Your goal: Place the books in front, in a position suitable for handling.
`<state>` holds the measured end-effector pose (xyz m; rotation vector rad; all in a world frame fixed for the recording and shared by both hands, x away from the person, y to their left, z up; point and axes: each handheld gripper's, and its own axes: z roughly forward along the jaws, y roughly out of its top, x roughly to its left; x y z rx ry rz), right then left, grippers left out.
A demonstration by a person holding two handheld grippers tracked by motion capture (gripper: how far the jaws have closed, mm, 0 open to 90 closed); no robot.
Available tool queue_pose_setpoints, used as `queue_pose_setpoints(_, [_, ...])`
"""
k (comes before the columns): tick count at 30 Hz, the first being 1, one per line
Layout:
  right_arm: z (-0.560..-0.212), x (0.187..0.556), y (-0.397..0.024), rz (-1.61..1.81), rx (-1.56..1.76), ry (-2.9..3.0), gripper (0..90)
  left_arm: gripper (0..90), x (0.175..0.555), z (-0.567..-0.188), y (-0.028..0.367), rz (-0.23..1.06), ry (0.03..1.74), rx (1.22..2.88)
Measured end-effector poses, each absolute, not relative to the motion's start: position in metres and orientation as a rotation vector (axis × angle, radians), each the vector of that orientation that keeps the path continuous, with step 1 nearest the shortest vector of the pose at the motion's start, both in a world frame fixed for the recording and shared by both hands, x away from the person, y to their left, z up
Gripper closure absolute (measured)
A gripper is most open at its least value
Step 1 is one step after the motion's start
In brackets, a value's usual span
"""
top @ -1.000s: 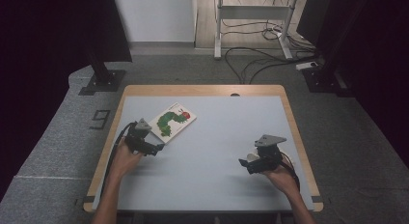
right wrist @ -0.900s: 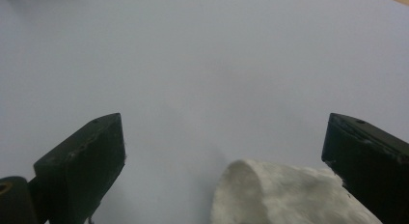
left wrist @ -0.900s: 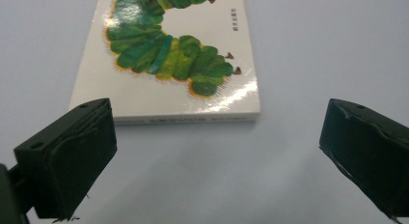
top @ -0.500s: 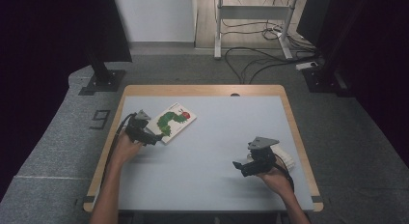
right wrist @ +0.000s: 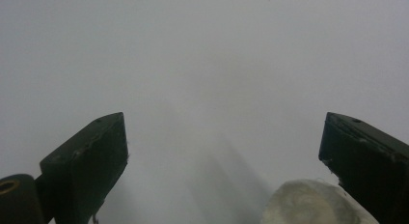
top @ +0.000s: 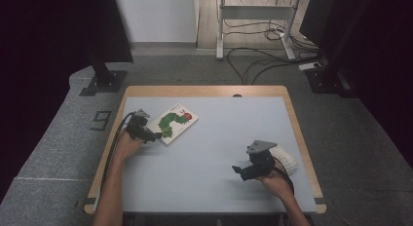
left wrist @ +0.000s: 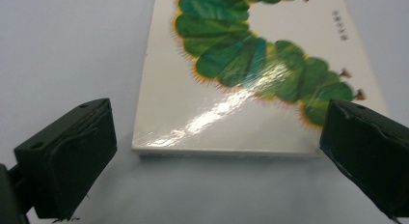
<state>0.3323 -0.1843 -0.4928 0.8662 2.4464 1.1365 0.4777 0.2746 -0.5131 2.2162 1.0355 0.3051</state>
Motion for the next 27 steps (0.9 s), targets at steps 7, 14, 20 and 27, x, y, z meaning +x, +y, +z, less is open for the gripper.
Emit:
queue_pose_setpoints(7, [-0.495,0.332,-0.18,1.136,0.852,2.464,3.3,0.0,0.483,-0.521,0.28,0.223,1.028,2.155])
queue_pose_setpoints(14, [-0.497,0.333,-0.174,1.15,0.843,2.482,3.6,0.0,0.482,-0.522,0.277,0.195,1.023,2.152])
queue_pose_setpoints(20, [-0.499,0.339,-0.17,1.213,0.853,2.486,3.7,0.0,0.476,-0.52,0.27,0.164,1.007,2.195])
queue_pose_setpoints(27, [-0.507,0.347,-0.163,1.212,0.885,2.477,4.0,0.0,0.464,-0.518,0.249,0.214,0.954,2.334])
